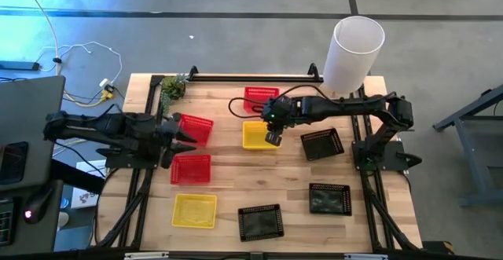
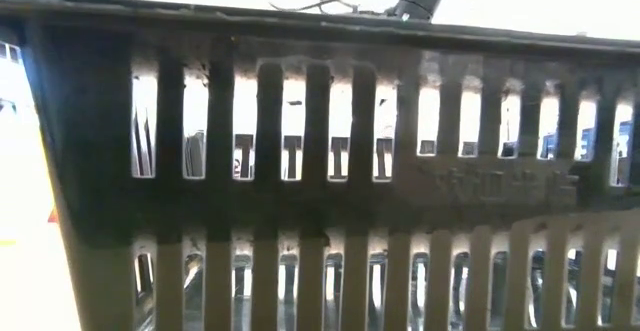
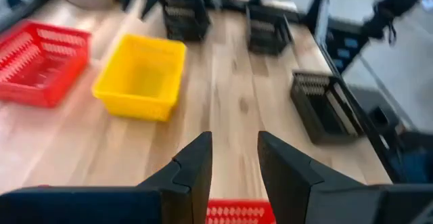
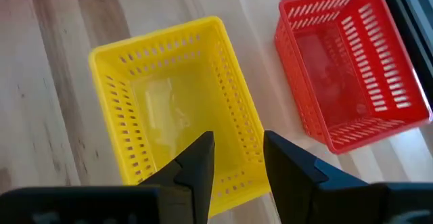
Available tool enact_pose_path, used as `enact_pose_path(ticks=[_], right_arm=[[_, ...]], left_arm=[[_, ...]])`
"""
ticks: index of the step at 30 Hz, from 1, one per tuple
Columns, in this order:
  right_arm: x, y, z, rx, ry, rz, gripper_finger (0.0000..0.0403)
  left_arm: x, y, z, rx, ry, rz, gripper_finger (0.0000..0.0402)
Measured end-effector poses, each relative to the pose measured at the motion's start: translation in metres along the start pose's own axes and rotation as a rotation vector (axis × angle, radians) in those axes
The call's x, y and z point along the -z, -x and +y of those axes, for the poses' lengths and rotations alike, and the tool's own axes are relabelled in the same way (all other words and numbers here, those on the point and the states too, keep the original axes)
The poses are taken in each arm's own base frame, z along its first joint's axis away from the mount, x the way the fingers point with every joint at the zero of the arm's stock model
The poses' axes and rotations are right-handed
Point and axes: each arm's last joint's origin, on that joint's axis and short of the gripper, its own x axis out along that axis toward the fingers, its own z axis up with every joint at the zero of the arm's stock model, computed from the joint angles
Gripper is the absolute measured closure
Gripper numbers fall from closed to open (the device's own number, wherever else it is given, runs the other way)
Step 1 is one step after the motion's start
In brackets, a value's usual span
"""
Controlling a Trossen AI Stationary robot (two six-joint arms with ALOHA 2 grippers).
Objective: Stack baskets by color
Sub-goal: Stack the bottom yellow bin on the stacked yellow bin
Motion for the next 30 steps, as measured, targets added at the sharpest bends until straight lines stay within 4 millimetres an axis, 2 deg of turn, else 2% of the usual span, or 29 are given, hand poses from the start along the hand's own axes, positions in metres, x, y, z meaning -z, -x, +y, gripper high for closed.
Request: enact_pose_path(ticks=[5,10,22,30], right_arm=[[0.003,0.0,-0.001,0.008,-0.094,0.025,0.0289],[0.003,0.0,-0.001,0.013,-0.144,0.032,0.0289],[0.003,0.0,-0.002,0.073,-0.138,0.02,0.0289],[0.003,0.0,-0.002,0.072,-0.138,0.019,0.0289]], left_arm=[[-0.008,-0.013,-0.012,0.055,-0.033,0.127,0.0293],[-0.006,-0.026,-0.027,0.101,-0.044,0.245,0.0293],[0.011,-0.048,-0.072,0.176,-0.004,0.506,0.0293],[0.029,-0.056,-0.094,0.103,-0.005,0.624,0.0293]])
